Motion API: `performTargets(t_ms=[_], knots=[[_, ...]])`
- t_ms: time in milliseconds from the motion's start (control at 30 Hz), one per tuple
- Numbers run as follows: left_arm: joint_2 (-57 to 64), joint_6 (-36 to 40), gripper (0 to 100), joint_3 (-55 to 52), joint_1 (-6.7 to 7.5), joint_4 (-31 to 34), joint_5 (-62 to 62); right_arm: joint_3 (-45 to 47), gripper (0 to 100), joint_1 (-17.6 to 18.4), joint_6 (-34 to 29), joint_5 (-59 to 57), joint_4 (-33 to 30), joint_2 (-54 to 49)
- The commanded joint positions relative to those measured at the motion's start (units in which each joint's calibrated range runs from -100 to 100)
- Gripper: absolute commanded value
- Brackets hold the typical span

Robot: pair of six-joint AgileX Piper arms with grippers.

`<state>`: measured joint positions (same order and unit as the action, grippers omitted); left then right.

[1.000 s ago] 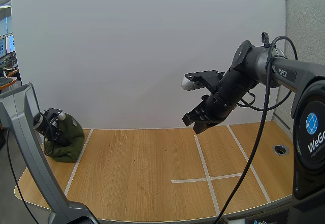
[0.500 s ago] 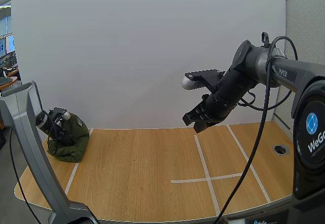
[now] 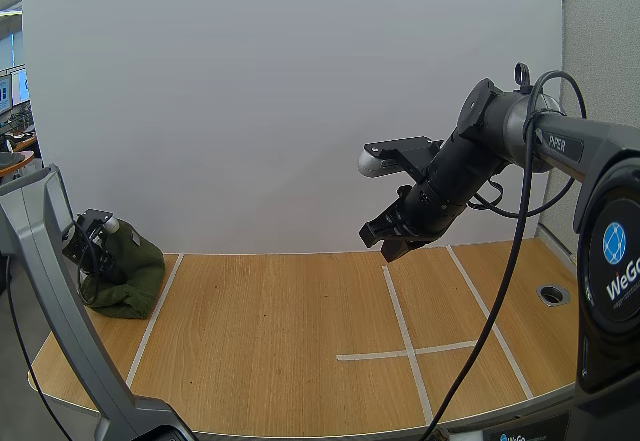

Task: Fold the towel

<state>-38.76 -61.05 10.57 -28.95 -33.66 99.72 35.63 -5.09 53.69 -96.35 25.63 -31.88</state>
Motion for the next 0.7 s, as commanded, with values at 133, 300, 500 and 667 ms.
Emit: performTargets(t_ms=[133,300,500,667], knots=[[0.1,0.5,0,0.4,0.11,-1.4,0.3,0.2,0,-0.2,0.0,-0.5,-0.3,-0.9],[0.1,0.5,0,0.4,0.11,-1.7,0.3,0.2,0,-0.2,0.0,-0.5,-0.3,-0.9],[0.1,1.4,24,3.5,0.11,0.3,0.3,0.2,0,-0.2,0.0,-0.7,-0.3,-0.9],[0.1,2.3,60,5.7,0.11,1.5,0.3,0.2,0,-0.2,0.0,-0.7,-0.3,-0.9]])
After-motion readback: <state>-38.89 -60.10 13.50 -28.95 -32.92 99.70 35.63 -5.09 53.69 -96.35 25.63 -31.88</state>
